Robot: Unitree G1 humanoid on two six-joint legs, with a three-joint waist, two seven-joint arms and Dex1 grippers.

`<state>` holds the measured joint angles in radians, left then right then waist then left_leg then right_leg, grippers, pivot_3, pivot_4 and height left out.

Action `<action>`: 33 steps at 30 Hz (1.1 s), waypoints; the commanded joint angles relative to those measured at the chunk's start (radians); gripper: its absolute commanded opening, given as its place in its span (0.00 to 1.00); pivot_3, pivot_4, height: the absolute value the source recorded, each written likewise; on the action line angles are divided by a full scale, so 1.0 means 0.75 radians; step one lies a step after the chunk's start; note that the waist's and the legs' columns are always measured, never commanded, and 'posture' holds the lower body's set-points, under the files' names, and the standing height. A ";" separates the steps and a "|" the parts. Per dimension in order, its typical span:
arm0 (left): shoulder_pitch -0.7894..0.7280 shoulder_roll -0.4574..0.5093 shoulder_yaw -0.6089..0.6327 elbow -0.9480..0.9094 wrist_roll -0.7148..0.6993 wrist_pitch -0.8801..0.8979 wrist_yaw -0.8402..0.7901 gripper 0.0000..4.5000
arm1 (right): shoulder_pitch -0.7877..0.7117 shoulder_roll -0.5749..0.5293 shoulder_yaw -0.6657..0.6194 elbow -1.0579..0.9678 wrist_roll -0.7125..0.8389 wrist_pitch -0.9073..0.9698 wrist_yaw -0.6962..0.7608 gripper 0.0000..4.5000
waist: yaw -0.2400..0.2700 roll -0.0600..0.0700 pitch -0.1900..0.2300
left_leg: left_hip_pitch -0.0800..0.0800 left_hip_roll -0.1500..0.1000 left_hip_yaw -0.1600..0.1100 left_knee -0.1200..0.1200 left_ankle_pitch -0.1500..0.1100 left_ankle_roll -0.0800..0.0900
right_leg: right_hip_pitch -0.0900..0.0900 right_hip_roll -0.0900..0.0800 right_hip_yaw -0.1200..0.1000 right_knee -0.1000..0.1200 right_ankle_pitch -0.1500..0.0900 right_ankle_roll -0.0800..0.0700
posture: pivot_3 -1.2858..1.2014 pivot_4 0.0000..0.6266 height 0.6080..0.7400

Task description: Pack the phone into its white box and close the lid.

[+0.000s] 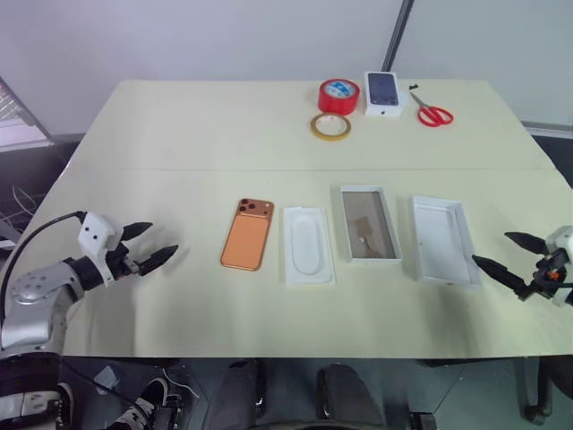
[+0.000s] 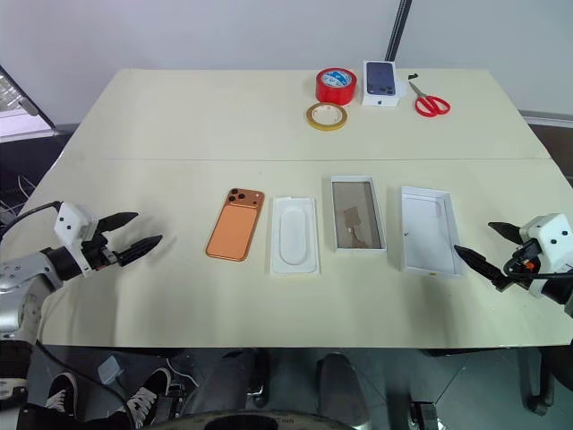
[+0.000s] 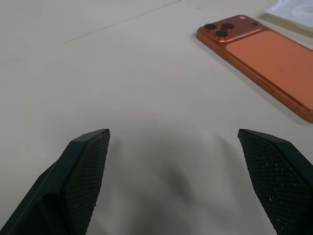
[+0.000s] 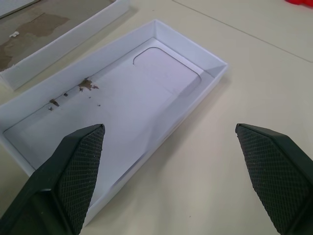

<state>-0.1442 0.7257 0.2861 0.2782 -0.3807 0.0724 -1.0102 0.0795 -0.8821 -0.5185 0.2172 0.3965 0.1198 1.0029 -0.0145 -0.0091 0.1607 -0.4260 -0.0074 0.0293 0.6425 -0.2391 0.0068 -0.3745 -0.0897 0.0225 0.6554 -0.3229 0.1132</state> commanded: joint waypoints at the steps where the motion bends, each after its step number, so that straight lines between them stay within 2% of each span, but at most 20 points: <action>1: -0.065 0.018 0.010 0.020 -0.005 -0.035 -0.021 0.98 | -0.014 0.016 -0.015 -0.053 0.016 -0.018 -0.022 0.99 | 0.002 0.000 0.000 | 0.000 0.000 0.000 0.000 0.000 0.000 | 0.000 0.000 0.000 0.000 0.000 0.000 | 0.52 0.24 0.91; 6: -0.120 0.022 -0.014 0.053 0.038 -0.053 -0.005 0.98 | -0.025 0.027 -0.001 -0.067 0.016 -0.008 -0.027 0.99 | 0.000 0.000 0.000 | 0.000 0.000 0.000 0.000 0.000 0.000 | 0.000 0.000 0.000 0.000 0.002 0.003 | 0.52 0.24 0.91; 15: -0.130 0.028 -0.028 -0.002 0.007 0.126 0.001 0.98 | -0.062 0.015 0.022 -0.065 0.018 0.007 -0.020 0.99 | -0.003 0.000 0.000 | 0.000 0.000 0.000 0.000 0.000 0.000 | 0.000 0.000 0.000 0.000 0.002 0.003 | 0.52 0.24 0.91; 20: -0.168 -0.015 -0.053 -0.174 -0.006 0.261 0.096 0.98 | -0.139 0.007 0.084 -0.142 0.037 0.049 0.005 0.99 | 0.001 0.000 0.000 | 0.000 0.000 0.000 0.001 0.000 0.000 | 0.000 0.000 0.000 0.000 0.002 0.004 | 0.52 0.24 0.91; 26: -0.157 -0.076 -0.153 -0.496 -0.094 0.576 0.185 0.98 | -0.192 0.000 0.197 -0.382 0.111 0.155 0.097 0.99 | 0.002 0.000 0.000 | 0.000 0.000 0.000 0.001 0.000 0.001 | 0.001 0.000 -0.001 0.000 0.002 0.004 | 0.52 0.24 0.91; 31: -0.201 -0.105 -0.218 -0.602 -0.111 0.749 0.265 0.98 | -0.245 0.005 0.247 -0.423 0.123 0.193 0.117 0.99 | 0.002 0.000 0.000 | 0.000 0.000 -0.001 0.002 0.000 0.001 | 0.002 0.001 -0.002 0.000 0.002 0.004 | 0.52 0.24 0.91; 33: -0.299 -0.204 -0.225 -0.602 -0.275 1.039 0.329 0.98 | -0.275 0.012 0.312 -0.480 0.118 0.197 0.138 0.99 | 0.007 0.000 0.000 | 0.000 0.000 -0.001 0.002 0.000 0.001 | 0.002 0.001 -0.002 0.000 0.002 0.004 | 0.52 0.24 0.91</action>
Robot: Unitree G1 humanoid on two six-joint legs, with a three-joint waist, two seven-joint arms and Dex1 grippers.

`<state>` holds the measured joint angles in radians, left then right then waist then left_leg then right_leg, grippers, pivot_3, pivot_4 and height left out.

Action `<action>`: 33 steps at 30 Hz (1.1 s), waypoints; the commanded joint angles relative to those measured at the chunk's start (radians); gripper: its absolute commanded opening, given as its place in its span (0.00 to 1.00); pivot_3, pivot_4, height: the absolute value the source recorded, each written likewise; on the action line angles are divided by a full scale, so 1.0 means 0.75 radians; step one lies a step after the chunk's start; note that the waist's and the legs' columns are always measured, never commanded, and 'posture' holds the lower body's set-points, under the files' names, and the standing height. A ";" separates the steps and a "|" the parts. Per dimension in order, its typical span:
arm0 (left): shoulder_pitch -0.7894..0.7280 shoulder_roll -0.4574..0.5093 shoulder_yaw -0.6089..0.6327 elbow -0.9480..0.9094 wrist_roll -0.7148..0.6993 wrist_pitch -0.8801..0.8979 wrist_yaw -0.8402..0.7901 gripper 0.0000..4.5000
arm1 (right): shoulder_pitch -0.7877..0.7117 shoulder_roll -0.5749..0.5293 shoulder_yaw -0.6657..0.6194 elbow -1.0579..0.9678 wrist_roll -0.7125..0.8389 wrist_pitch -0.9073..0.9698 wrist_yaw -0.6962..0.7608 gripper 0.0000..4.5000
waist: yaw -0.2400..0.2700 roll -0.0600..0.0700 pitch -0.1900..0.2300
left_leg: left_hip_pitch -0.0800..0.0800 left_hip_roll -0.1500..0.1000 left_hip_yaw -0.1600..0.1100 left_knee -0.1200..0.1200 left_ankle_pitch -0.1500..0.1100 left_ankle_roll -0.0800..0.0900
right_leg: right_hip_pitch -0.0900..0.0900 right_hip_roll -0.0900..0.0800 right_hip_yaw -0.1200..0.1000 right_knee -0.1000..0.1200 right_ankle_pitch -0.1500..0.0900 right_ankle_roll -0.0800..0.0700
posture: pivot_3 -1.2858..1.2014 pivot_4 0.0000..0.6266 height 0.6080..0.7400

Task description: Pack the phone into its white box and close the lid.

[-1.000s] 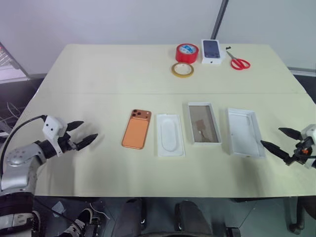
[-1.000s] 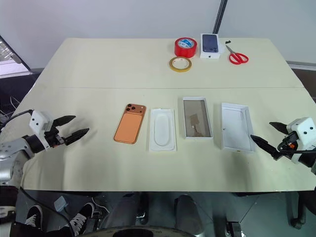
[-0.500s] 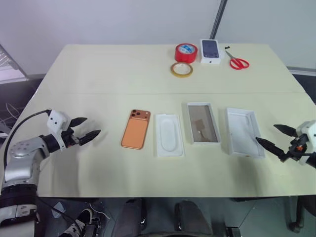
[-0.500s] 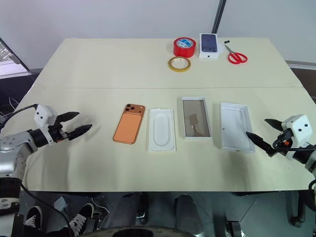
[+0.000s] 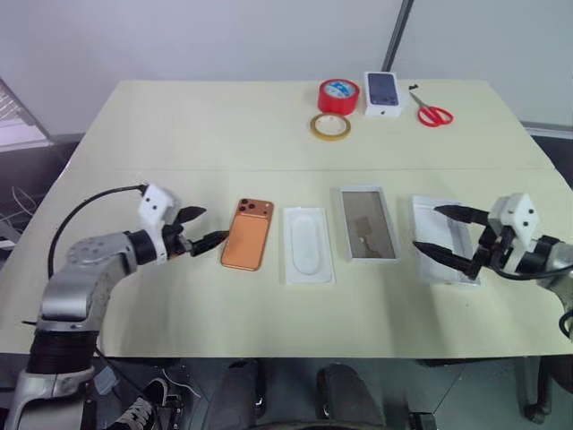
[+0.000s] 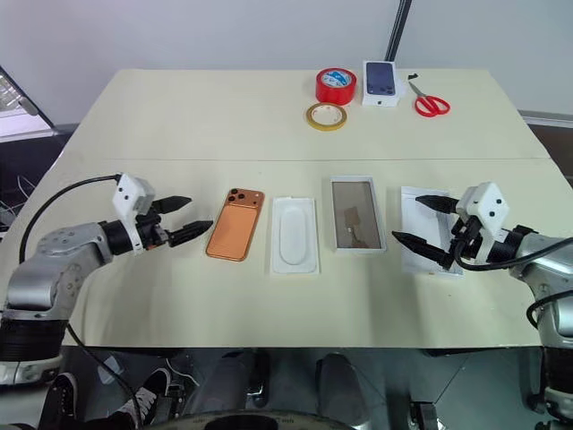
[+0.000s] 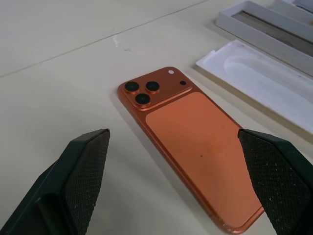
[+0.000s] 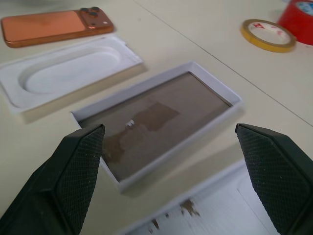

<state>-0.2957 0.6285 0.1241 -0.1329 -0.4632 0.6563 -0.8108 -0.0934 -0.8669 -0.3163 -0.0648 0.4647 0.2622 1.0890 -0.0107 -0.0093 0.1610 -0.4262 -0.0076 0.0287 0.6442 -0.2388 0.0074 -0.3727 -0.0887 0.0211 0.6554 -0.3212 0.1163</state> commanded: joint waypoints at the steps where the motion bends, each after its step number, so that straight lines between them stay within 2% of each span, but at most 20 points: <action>1: -0.144 -0.127 0.004 -0.045 -0.258 0.402 0.089 0.98 | -0.058 -0.004 0.078 -0.135 0.028 0.019 0.032 0.99 | 0.006 0.000 0.000 | 0.000 0.000 -0.001 0.002 0.000 0.000 | 0.000 0.000 -0.001 0.000 0.000 0.000 | 0.52 0.24 0.91; 3: -0.200 -0.181 0.012 -0.049 -0.387 0.634 0.110 0.98 | -0.060 -0.003 0.152 -0.183 0.002 0.003 0.064 0.99 | 0.008 -0.001 0.001 | -0.001 -0.001 -0.004 0.005 0.000 0.000 | 0.002 0.000 -0.005 0.000 0.000 0.000 | 0.52 0.24 0.91; 6: -0.248 -0.220 0.005 -0.034 -0.457 0.830 0.158 0.98 | -0.073 0.006 0.220 -0.203 -0.019 -0.013 0.085 0.99 | -0.002 -0.002 0.001 | -0.001 -0.001 -0.005 0.005 0.000 0.001 | 0.003 0.002 -0.005 0.000 0.000 0.001 | 0.52 0.24 0.91; 11: -0.274 -0.255 -0.052 -0.005 -0.462 0.941 0.213 0.98 | -0.129 0.024 0.264 -0.163 -0.040 -0.034 0.080 0.99 | -0.003 -0.002 0.001 | 0.000 -0.001 -0.004 0.005 0.001 0.000 | 0.002 0.004 -0.004 0.004 0.000 0.001 | 0.52 0.24 0.91; 14: -0.312 -0.310 0.011 0.041 -0.517 1.048 0.245 0.98 | -0.134 0.029 0.266 -0.127 -0.057 -0.061 0.081 0.99 | 0.007 -0.002 0.001 | 0.000 -0.001 -0.005 0.006 0.001 0.000 | 0.003 0.004 -0.005 0.004 0.000 0.001 | 0.52 0.24 0.91; 21: -0.345 -0.398 -0.044 0.125 -0.470 1.137 0.328 0.98 | -0.126 0.058 0.270 -0.111 -0.087 -0.100 0.056 0.99 | 0.025 -0.003 0.002 | 0.000 -0.002 -0.005 0.007 0.001 -0.001 | 0.004 0.004 -0.005 0.004 0.000 0.001 | 0.52 0.24 0.91; 31: -0.350 -0.511 -0.041 0.255 -0.446 1.118 0.367 0.98 | -0.122 0.083 0.255 -0.106 -0.111 -0.127 0.014 0.99 | 0.027 -0.002 0.001 | 0.001 -0.002 -0.006 0.007 0.003 -0.004 | 0.006 0.004 -0.005 0.004 0.000 0.001 | 0.52 0.24 0.91; 33: -0.337 -0.506 -0.088 0.248 -0.422 1.104 0.376 0.86 | -0.120 0.088 0.255 -0.108 -0.114 -0.130 0.004 1.00 | 0.028 -0.002 0.001 | 0.001 -0.002 -0.006 0.007 0.003 -0.004 | 0.006 0.004 -0.005 0.004 0.000 0.001 | 0.52 0.24 0.91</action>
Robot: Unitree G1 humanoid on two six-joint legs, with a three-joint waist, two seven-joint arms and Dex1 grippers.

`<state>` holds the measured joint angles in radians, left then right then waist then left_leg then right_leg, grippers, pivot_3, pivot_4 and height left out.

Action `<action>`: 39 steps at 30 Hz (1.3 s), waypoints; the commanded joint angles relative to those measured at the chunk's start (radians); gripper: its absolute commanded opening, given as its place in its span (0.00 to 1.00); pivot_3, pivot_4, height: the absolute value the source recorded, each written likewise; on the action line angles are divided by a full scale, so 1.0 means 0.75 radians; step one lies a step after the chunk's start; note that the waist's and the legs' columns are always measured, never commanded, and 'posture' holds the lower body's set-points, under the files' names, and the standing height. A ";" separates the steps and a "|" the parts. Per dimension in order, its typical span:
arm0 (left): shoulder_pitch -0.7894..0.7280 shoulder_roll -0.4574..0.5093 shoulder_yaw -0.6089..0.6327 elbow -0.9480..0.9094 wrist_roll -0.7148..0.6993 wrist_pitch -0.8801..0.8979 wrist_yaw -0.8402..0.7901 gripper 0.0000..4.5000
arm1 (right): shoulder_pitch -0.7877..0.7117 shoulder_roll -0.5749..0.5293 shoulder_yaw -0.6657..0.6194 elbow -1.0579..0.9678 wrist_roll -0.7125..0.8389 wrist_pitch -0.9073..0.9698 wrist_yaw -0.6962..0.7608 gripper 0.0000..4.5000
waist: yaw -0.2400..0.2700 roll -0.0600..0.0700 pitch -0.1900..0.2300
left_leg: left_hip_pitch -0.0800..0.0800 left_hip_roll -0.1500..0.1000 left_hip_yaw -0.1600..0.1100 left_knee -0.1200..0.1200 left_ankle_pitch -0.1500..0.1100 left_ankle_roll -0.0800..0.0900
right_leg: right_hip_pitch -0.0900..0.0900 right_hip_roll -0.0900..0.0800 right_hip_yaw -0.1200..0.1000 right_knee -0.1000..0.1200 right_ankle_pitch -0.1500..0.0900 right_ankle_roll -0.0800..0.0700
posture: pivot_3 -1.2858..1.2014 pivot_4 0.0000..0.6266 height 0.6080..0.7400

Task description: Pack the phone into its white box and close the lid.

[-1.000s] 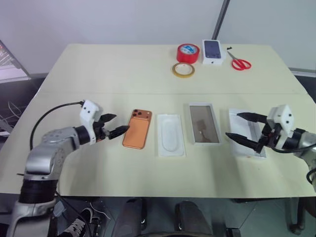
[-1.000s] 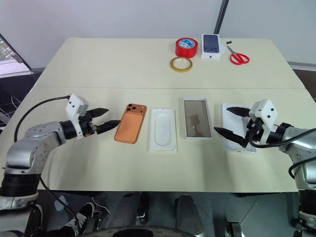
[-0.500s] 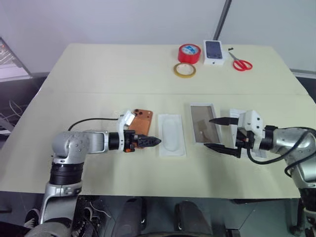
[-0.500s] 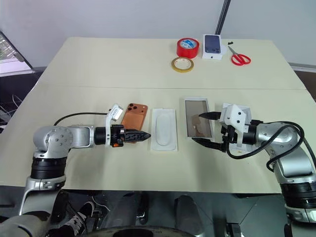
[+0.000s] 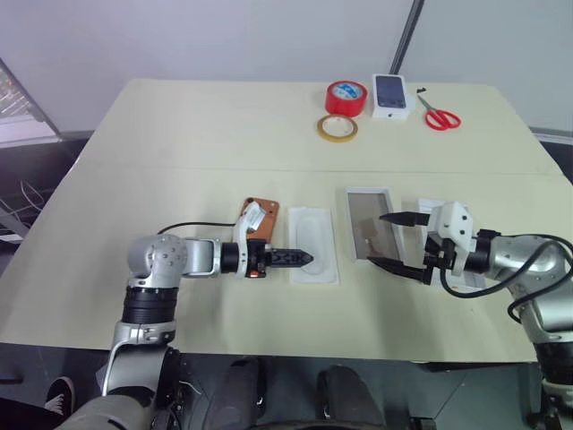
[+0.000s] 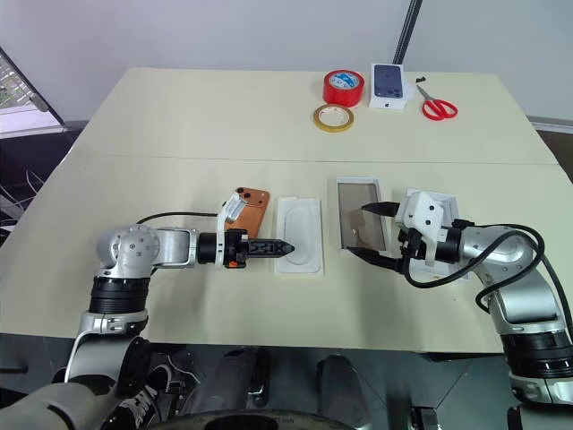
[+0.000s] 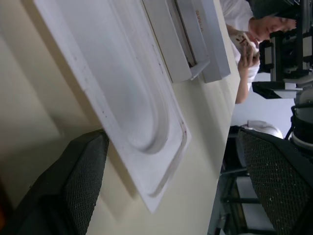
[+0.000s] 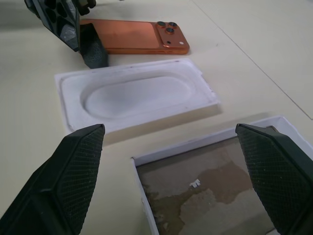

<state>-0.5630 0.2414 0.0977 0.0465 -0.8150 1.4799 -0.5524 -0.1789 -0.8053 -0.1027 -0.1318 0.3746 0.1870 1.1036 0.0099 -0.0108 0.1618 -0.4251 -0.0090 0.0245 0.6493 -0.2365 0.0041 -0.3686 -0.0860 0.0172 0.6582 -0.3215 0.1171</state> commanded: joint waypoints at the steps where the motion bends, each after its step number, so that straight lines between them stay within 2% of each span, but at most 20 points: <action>1: 0.025 0.013 -0.070 0.009 0.057 -0.002 0.033 0.80 | -0.006 0.008 -0.029 -0.019 0.004 -0.032 -0.018 1.00 | 0.001 0.000 0.000 | 0.000 0.000 0.000 0.000 0.000 0.000 | 0.000 0.000 0.000 0.000 0.000 0.000 | 0.52 0.24 0.91; 8: 0.033 0.013 -0.073 0.050 0.094 -0.001 0.056 0.04 | -0.020 0.008 -0.024 -0.006 -0.004 -0.050 -0.030 1.00 | 0.004 0.002 -0.001 | 0.001 0.000 0.000 0.000 0.000 0.000 | 0.002 -0.001 0.000 -0.001 0.000 0.000 | 0.52 0.24 0.91; 9: 0.035 0.011 -0.068 0.053 0.096 -0.001 0.059 0.00 | -0.022 0.006 -0.023 -0.004 -0.006 -0.054 -0.030 1.00 | 0.003 0.002 -0.001 | 0.005 0.000 0.000 0.000 -0.001 0.002 | 0.006 -0.001 0.000 -0.001 0.000 0.000 | 0.52 0.24 0.91; 13: 0.032 -0.020 0.007 0.059 0.079 0.015 0.087 0.00 | -0.029 0.006 -0.022 -0.005 -0.002 -0.052 -0.029 1.00 | 0.001 0.003 -0.002 | 0.015 0.000 -0.001 -0.004 -0.002 0.002 | 0.016 -0.002 -0.001 -0.006 0.000 -0.001 | 0.52 0.24 0.91; 21: -0.034 -0.053 0.223 0.053 0.042 0.063 0.148 0.00 | -0.033 0.009 0.050 0.012 -0.037 -0.060 0.008 1.00 | -0.004 0.002 -0.001 | 0.015 0.000 -0.001 -0.006 -0.002 0.002 | 0.015 -0.002 -0.001 -0.006 0.000 -0.001 | 0.52 0.24 0.91; 25: -0.049 -0.022 0.183 0.010 0.077 -0.050 0.143 0.00 | -0.045 -0.024 0.147 0.081 -0.158 -0.139 0.046 1.00 | -0.003 0.000 0.000 | 0.012 0.000 -0.001 -0.006 -0.002 0.002 | 0.013 -0.002 -0.001 -0.007 0.000 0.000 | 0.52 0.24 0.91; 28: -0.065 -0.048 0.210 -0.017 0.052 -0.100 0.140 0.00 | -0.095 -0.038 0.215 0.197 -0.244 -0.169 0.073 1.00 | 0.002 0.000 0.000 | 0.008 -0.001 -0.001 -0.004 -0.002 0.001 | 0.010 -0.002 -0.001 -0.007 0.000 -0.001 | 0.52 0.24 0.91; 31: -0.046 -0.061 0.198 -0.089 0.070 -0.251 0.127 0.00 | -0.155 -0.065 0.267 0.325 -0.317 -0.229 0.128 0.81 | 0.002 0.000 0.000 | 0.005 -0.001 -0.001 -0.003 0.000 -0.002 | 0.007 -0.003 -0.001 -0.008 0.000 -0.001 | 0.52 0.24 0.91; 38: -0.090 -0.094 0.276 -0.048 0.004 -0.242 0.194 0.00 | -0.177 -0.030 0.289 0.309 -0.263 -0.167 0.208 0.04 | 0.001 -0.001 0.000 | 0.003 -0.001 -0.001 -0.004 0.001 -0.004 | 0.006 -0.002 -0.002 -0.008 0.000 -0.001 | 0.52 0.24 0.91; 39: -0.093 -0.098 0.276 -0.052 -0.001 -0.248 0.195 0.00 | -0.177 -0.017 0.294 0.298 -0.258 -0.156 0.207 0.02 | 0.000 -0.001 0.001 | 0.003 -0.001 -0.001 -0.004 0.001 -0.003 | 0.006 -0.002 -0.002 -0.008 0.000 -0.001 | 0.52 0.24 0.91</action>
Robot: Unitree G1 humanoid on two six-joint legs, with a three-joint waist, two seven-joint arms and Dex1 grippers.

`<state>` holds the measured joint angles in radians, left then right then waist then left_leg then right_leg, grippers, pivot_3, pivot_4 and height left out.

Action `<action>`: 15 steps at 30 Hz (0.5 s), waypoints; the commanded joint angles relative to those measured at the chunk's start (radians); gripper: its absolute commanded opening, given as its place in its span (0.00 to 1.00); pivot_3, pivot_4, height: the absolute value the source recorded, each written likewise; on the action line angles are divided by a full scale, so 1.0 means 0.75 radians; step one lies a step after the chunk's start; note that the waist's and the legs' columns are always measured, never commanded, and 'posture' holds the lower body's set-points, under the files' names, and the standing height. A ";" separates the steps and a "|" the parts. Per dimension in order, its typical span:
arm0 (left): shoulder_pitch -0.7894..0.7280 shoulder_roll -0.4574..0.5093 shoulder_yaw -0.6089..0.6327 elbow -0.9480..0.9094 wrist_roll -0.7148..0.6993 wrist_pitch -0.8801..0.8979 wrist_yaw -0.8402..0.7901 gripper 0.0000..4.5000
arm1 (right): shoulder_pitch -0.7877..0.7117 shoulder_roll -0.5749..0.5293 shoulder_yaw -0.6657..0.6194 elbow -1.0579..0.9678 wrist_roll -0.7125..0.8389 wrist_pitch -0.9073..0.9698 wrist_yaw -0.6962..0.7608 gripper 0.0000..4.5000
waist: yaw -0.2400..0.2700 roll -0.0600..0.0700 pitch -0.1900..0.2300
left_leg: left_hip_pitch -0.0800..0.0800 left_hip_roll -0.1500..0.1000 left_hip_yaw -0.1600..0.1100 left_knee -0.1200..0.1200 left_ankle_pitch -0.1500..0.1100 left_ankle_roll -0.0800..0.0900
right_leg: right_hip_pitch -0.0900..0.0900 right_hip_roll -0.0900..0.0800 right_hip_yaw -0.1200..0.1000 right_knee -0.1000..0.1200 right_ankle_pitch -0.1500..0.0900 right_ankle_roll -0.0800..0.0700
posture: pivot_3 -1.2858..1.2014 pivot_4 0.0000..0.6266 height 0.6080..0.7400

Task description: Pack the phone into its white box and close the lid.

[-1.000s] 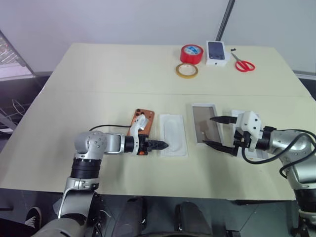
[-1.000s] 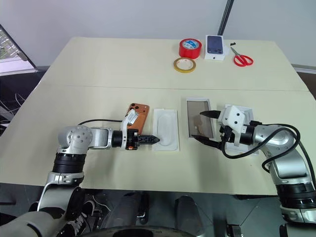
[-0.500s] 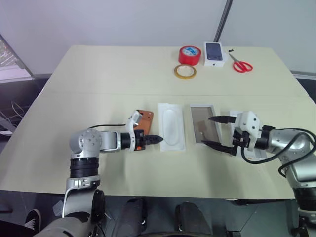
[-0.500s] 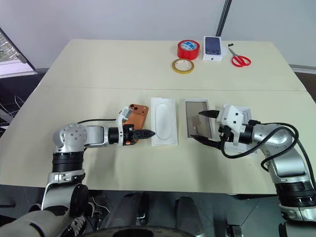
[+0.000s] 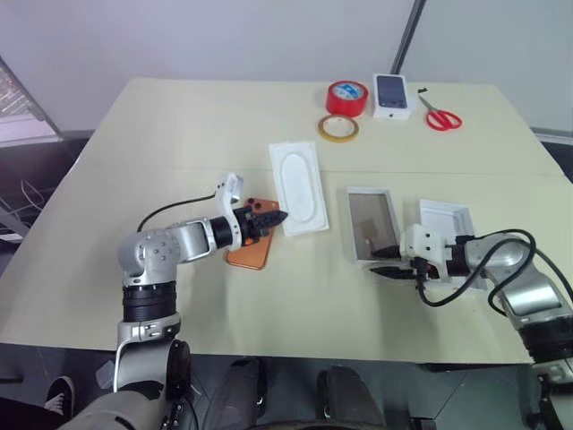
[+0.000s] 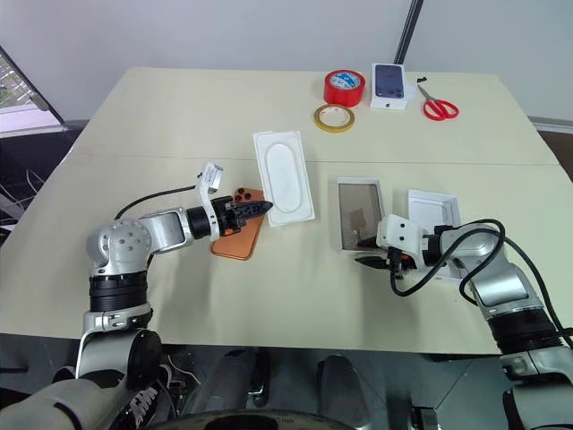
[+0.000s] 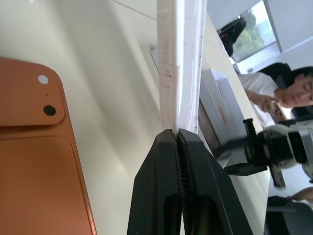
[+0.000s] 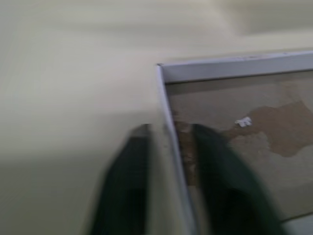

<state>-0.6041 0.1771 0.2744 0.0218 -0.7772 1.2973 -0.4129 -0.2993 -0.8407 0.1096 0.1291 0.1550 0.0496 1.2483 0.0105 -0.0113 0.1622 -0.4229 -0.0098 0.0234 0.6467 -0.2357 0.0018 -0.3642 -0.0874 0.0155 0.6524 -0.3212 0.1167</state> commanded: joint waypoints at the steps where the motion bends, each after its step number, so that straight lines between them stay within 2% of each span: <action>1: -0.041 -0.019 0.047 -0.019 -0.062 0.004 0.014 0.00 | -0.016 0.040 0.014 -0.063 0.040 0.039 0.011 0.02 | -0.001 -0.001 0.000 | 0.000 0.000 0.000 0.000 0.000 0.000 | 0.000 0.000 0.000 0.000 0.000 0.000 | 0.52 0.24 0.91; 8: -0.090 -0.071 0.131 0.019 -0.190 0.133 0.051 0.00 | -0.030 0.224 0.088 -0.268 0.014 0.131 -0.143 0.02 | -0.001 -0.001 0.001 | -0.002 0.000 -0.001 0.001 0.001 -0.001 | -0.002 0.001 -0.001 0.001 0.000 0.000 | 0.52 0.24 0.91; 12: -0.070 -0.052 0.105 0.018 -0.228 0.229 0.030 0.00 | -0.034 0.290 0.118 -0.383 0.038 0.217 -0.197 0.02 | -0.001 -0.002 0.001 | -0.003 0.000 -0.001 0.001 0.001 -0.002 | -0.003 0.001 -0.001 0.001 0.000 0.001 | 0.52 0.24 0.91; 15: -0.063 -0.036 0.097 0.029 -0.226 0.242 0.024 0.00 | -0.018 0.274 0.117 -0.431 0.057 0.251 -0.185 0.21 | 0.001 -0.002 0.001 | -0.003 0.000 -0.002 0.001 0.001 -0.002 | -0.003 0.001 -0.001 0.002 0.000 0.001 | 0.52 0.24 0.91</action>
<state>-0.6528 0.1404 0.3466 0.0494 -0.9251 1.4754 -0.3781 -0.3101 -0.6260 0.2139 -0.1483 0.1758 0.2288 1.1094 0.0113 -0.0125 0.1629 -0.4252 -0.0100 0.0221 0.6475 -0.2350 0.0004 -0.3666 -0.0867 0.0145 0.6537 -0.3209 0.1172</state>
